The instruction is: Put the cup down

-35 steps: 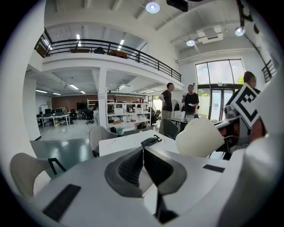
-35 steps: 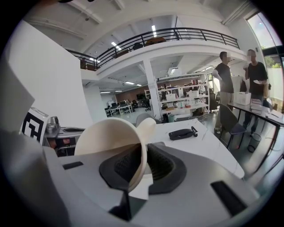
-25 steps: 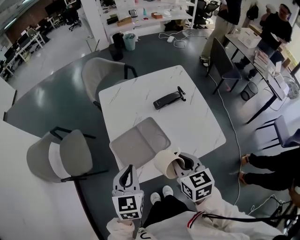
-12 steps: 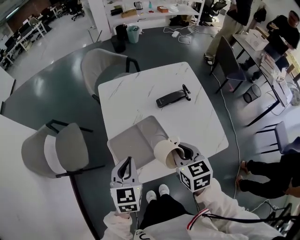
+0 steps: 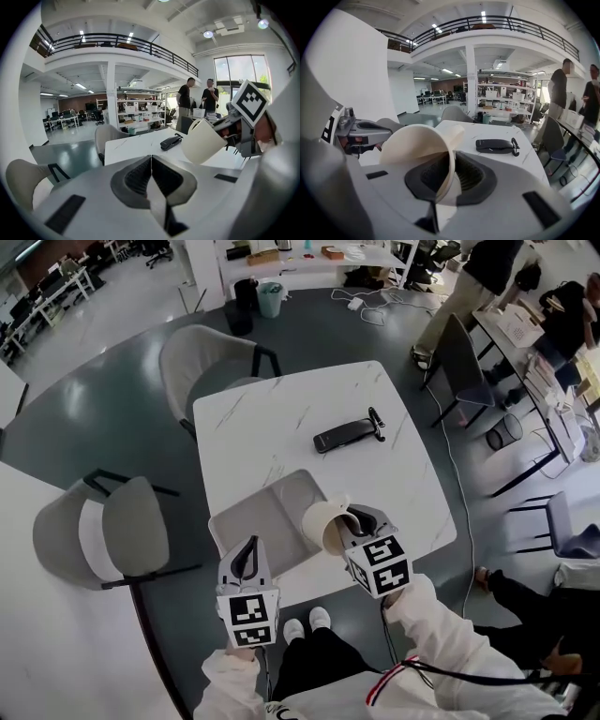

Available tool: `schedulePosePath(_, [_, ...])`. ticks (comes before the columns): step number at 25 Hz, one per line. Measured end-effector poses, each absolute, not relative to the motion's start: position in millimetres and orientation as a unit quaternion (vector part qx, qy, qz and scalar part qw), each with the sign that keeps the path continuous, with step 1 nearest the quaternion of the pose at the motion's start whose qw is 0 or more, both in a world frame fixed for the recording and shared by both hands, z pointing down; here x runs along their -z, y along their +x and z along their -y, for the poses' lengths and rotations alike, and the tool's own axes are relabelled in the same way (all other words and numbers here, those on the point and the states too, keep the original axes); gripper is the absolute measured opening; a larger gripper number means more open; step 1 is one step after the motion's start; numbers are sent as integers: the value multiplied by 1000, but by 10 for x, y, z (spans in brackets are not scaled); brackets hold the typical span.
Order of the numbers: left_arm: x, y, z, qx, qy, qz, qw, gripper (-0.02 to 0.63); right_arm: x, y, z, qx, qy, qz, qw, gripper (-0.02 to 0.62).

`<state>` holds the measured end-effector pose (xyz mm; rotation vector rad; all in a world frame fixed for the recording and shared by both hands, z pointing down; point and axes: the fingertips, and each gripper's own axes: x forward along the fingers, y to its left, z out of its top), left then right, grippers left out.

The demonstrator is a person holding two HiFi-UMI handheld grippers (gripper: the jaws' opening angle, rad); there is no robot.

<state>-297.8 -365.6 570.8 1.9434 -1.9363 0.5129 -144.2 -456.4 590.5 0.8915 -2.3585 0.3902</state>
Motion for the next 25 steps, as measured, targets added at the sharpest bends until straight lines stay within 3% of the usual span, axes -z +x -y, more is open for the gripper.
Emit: schedulePosePath(25, [-6237, -3045, 4212, -198, 688, 671, 194, 11, -6637, -2070, 5339, -73, 255, 873, 409, 46])
